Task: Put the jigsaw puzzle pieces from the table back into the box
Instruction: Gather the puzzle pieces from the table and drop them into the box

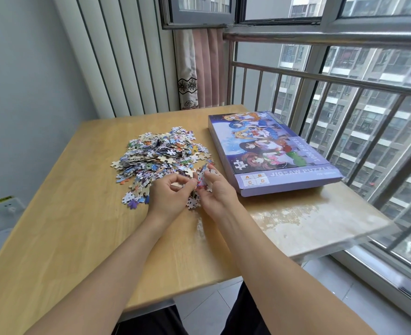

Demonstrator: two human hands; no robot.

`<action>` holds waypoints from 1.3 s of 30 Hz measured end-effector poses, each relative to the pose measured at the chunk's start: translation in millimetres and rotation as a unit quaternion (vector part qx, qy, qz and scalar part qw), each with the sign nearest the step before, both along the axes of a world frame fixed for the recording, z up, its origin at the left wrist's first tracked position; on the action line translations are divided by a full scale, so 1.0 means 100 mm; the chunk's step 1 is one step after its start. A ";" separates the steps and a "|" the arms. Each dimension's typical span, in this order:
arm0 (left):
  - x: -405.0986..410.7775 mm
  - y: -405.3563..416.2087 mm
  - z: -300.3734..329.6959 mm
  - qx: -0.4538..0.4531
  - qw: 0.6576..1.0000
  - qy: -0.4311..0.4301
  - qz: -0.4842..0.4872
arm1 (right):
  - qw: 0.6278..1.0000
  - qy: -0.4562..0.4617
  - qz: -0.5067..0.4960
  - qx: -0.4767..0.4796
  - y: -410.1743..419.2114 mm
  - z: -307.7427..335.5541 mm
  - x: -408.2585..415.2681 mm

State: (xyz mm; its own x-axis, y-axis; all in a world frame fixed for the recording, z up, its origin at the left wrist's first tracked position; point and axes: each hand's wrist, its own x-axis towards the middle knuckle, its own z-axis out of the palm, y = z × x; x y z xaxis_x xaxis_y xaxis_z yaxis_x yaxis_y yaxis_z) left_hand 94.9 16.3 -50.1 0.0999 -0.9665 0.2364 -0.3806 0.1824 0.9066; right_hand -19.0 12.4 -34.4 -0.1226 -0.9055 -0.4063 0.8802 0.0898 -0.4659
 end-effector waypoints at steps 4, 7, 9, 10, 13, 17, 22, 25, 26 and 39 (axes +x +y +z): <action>0.09 -0.04 -0.02 -0.010 0.999 0.038 0.024 | 0.998 -0.044 0.012 0.051 0.04 0.02 -0.06; 0.12 -0.07 0.04 -0.034 0.999 0.027 0.033 | 0.997 -0.042 0.031 0.055 0.20 0.09 -0.17; 0.08 -0.09 0.13 -0.050 0.999 0.010 0.018 | 0.998 -0.026 0.038 0.053 0.30 0.13 -0.26; 0.03 -0.09 0.18 -0.060 0.998 -0.006 0.004 | 0.998 -0.017 0.037 0.053 0.35 0.12 -0.31; -0.19 -0.06 0.32 -0.107 0.991 -0.065 -0.044 | 0.998 -0.002 0.030 0.063 0.45 0.08 -0.41; -0.46 -0.01 0.37 -0.110 0.987 -0.069 -0.093 | 0.998 -0.007 0.023 0.066 0.60 0.04 -0.54; -0.51 -0.05 0.35 -0.095 0.977 -0.115 -0.150 | 0.998 -0.007 0.018 0.056 0.91 0.05 -0.77; -0.61 -0.06 0.36 -0.140 0.938 -0.225 -0.224 | 0.998 0.028 -0.004 0.054 1.04 0.05 -1.03; -0.67 -0.07 0.35 -0.154 0.916 -0.275 -0.247 | 0.997 0.039 -0.012 0.058 1.06 0.05 -1.10; -1.20 -0.20 0.24 -0.180 0.935 -0.220 -0.211 | 0.992 0.111 -0.031 0.050 1.09 0.13 -1.45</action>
State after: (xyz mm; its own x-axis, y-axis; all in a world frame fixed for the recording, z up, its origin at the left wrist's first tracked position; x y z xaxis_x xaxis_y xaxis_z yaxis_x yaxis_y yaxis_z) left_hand -25.0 -3.9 -25.6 -0.4557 -0.7478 0.4828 -0.5274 0.6638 0.5303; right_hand -164.1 121.7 -21.3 -0.2741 -0.8500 -0.4499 0.7624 0.0932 -0.6404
